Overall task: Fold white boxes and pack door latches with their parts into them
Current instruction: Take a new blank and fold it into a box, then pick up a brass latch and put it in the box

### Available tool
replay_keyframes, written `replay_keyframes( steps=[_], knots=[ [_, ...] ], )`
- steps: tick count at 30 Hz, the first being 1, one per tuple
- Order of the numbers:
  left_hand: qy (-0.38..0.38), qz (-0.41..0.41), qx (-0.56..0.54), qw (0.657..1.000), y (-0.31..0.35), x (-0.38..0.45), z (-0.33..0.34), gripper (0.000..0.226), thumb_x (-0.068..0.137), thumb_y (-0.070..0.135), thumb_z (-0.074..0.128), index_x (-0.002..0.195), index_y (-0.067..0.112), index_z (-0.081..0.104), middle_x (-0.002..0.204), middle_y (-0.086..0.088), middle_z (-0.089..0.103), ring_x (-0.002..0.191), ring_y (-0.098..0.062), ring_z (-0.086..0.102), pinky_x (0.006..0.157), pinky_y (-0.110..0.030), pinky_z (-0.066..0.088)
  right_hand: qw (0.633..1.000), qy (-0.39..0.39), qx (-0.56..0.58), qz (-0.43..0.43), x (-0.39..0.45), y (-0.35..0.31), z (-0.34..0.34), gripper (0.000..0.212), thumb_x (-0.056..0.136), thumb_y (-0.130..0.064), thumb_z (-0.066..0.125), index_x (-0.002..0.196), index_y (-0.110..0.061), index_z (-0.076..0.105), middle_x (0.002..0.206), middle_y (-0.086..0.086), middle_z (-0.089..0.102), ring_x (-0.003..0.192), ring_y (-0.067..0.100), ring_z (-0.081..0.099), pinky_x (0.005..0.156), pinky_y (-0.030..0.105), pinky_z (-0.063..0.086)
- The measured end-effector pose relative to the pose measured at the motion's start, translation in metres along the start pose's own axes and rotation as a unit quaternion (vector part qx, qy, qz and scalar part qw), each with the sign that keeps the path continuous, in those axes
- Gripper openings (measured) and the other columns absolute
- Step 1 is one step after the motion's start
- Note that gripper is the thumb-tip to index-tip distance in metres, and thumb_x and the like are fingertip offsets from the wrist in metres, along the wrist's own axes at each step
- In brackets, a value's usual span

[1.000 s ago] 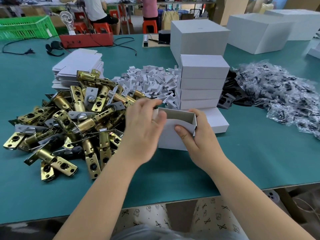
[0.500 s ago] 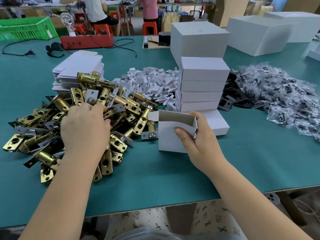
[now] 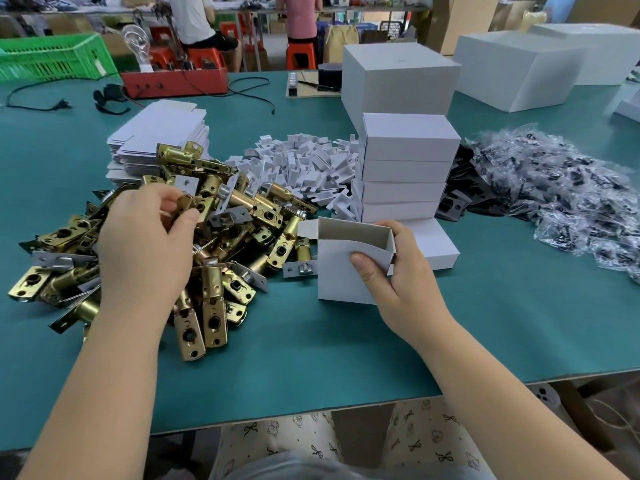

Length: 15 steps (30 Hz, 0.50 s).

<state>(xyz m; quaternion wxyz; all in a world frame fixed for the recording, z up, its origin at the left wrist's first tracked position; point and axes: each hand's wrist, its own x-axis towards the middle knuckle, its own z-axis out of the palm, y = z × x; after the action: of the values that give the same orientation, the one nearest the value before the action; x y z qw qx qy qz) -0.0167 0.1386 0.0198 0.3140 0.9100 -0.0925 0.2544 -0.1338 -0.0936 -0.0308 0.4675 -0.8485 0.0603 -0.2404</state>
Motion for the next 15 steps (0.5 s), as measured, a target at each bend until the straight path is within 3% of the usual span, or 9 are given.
replay_keyframes(
  steps=[2, 4, 6, 9, 12, 15],
  knots=[
    [0.012, -0.014, -0.064, 0.998, 0.002, 0.002, -0.008, 0.02, 0.092, 0.027, 0.06, 0.111, 0.02, 0.064, 0.108, -0.007, 0.064, 0.097, -0.025, 0.06, 0.087, -0.049, 0.051, 1.0, 0.0, 0.002, 0.001, 0.001, 0.0, 0.0, 0.047, 0.084, -0.053, 0.05, 0.123, -0.029, 0.041, 0.105, -0.026, 0.05, 0.097, 0.002, 0.052, 0.08, 0.026, 0.048],
    [0.012, -0.028, -0.165, 0.986, 0.013, 0.005, -0.018, 0.013, 0.088, 0.035, 0.06, 0.097, 0.046, 0.06, 0.103, 0.001, 0.065, 0.095, -0.024, 0.065, 0.082, -0.053, 0.055, 1.0, 0.001, 0.003, 0.001, 0.001, 0.001, 0.0, 0.047, 0.084, -0.054, 0.05, 0.123, -0.028, 0.042, 0.104, -0.025, 0.051, 0.096, 0.003, 0.053, 0.079, 0.025, 0.048],
    [0.011, -0.037, -0.232, 0.972, 0.025, 0.012, -0.023, 0.013, 0.083, 0.041, 0.06, 0.082, 0.055, 0.058, 0.095, 0.012, 0.066, 0.089, -0.014, 0.069, 0.075, -0.046, 0.059, 1.0, 0.0, 0.008, -0.003, 0.001, 0.001, 0.0, 0.039, 0.084, -0.054, 0.05, 0.118, -0.035, 0.04, 0.103, -0.025, 0.052, 0.096, 0.001, 0.053, 0.076, 0.022, 0.047],
    [-0.004, -0.032, -0.287, 0.957, 0.044, 0.022, -0.016, 0.019, 0.088, 0.028, 0.065, 0.083, 0.045, 0.059, 0.088, 0.017, 0.066, 0.077, 0.005, 0.066, 0.064, -0.023, 0.059, 1.0, -0.002, 0.016, -0.008, 0.0, -0.001, -0.001, 0.028, 0.084, -0.053, 0.051, 0.107, -0.046, 0.038, 0.1, -0.025, 0.053, 0.095, -0.004, 0.053, 0.07, 0.013, 0.045],
    [-0.06, -0.024, -0.358, 0.932, 0.06, 0.026, -0.002, 0.017, 0.09, 0.017, 0.066, 0.089, 0.033, 0.062, 0.092, 0.011, 0.069, 0.089, -0.009, 0.07, 0.079, -0.031, 0.06, 1.0, -0.001, 0.019, -0.01, 0.0, -0.001, -0.001, 0.033, 0.084, -0.053, 0.052, 0.112, -0.042, 0.037, 0.102, -0.026, 0.052, 0.095, -0.005, 0.053, 0.07, 0.01, 0.043],
    [-0.137, -0.002, -0.52, 0.843, 0.076, 0.024, 0.003, 0.013, 0.091, 0.006, 0.06, 0.094, 0.018, 0.061, 0.085, 0.009, 0.071, 0.092, -0.016, 0.07, 0.084, -0.035, 0.058, 0.999, -0.004, 0.036, -0.01, 0.001, -0.001, -0.002, 0.037, 0.084, -0.051, 0.053, 0.115, -0.039, 0.038, 0.101, -0.029, 0.052, 0.093, -0.012, 0.053, 0.07, 0.005, 0.042]
  ],
)
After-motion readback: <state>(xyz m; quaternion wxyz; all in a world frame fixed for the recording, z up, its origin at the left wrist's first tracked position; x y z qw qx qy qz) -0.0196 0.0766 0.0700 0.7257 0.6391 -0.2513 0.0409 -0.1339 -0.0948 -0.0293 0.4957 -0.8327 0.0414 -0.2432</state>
